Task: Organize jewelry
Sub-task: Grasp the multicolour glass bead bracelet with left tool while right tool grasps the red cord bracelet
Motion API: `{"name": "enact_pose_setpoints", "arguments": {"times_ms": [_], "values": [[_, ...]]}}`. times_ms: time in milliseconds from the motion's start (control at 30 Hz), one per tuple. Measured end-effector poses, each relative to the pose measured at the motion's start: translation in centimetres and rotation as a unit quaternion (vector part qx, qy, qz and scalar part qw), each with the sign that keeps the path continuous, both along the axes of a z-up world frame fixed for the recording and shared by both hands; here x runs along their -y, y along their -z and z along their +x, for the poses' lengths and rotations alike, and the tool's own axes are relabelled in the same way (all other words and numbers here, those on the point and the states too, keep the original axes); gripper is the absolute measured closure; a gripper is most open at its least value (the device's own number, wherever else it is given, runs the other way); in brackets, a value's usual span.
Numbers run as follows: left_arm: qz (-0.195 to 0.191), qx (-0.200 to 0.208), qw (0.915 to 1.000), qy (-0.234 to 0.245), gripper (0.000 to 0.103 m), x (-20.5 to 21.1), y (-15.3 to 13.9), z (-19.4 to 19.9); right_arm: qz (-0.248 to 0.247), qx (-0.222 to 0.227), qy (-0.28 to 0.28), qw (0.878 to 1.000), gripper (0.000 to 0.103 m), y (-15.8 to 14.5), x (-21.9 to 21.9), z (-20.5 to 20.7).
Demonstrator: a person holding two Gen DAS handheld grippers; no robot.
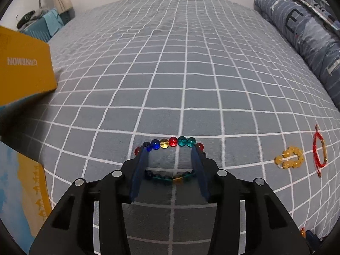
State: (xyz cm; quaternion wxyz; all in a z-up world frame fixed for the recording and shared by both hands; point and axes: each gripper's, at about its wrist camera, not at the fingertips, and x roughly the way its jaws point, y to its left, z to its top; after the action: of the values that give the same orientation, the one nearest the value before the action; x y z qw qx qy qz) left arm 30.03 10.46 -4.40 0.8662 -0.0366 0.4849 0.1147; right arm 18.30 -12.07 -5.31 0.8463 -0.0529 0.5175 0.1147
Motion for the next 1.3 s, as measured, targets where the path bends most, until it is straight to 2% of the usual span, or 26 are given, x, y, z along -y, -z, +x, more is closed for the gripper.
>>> {"name": "enact_pose_setpoints", "arguments": {"times_ms": [67, 200, 267, 400, 533, 633, 700, 767, 833, 1300], "values": [[0.007, 0.003, 1.0, 0.0, 0.06, 0.1, 0.1, 0.0, -0.002, 0.001, -0.001, 1.0, 0.09, 0.0, 0.0, 0.0], [-0.002, 0.005, 1.0, 0.0, 0.059, -0.1, -0.3, 0.1, -0.004, 0.002, -0.003, 1.0, 0.09, 0.1, 0.1, 0.0], [-0.007, 0.013, 0.9999, -0.002, 0.049, -0.1, -0.8, -0.2, -0.005, 0.002, -0.003, 1.0, 0.09, 0.1, 0.1, 0.0], [-0.004, 0.019, 0.9998, -0.003, 0.044, 0.1, -1.3, -0.2, -0.007, 0.003, -0.004, 1.0, 0.09, 0.1, 0.2, 0.1], [0.002, 0.003, 1.0, 0.001, 0.036, 0.3, -0.2, 0.2, -0.008, 0.004, -0.006, 1.0, 0.09, 0.1, 0.2, 0.1], [0.005, -0.001, 1.0, 0.001, 0.034, 0.3, 0.5, 0.2, -0.009, 0.004, -0.006, 1.0, 0.09, 0.1, 0.1, 0.0], [-0.001, -0.008, 1.0, 0.003, 0.045, 0.2, 0.7, 0.3, -0.009, 0.004, -0.007, 1.0, 0.09, 0.1, 0.2, 0.0], [-0.006, -0.009, 0.9999, 0.003, 0.068, 0.0, 0.9, 0.4, -0.009, 0.005, -0.009, 1.0, 0.095, 0.1, 0.2, 0.0], [-0.007, -0.011, 0.9999, 0.004, 0.085, 0.1, 0.8, 0.4, -0.009, 0.006, -0.01, 1.0, 0.098, 0.0, 0.2, 0.0], [-0.018, 0.004, 0.9998, 0.008, 0.085, 0.3, -0.5, -0.4, 0.004, 0.016, -0.003, 1.0, 0.099, -0.6, 0.4, 0.0]]}}
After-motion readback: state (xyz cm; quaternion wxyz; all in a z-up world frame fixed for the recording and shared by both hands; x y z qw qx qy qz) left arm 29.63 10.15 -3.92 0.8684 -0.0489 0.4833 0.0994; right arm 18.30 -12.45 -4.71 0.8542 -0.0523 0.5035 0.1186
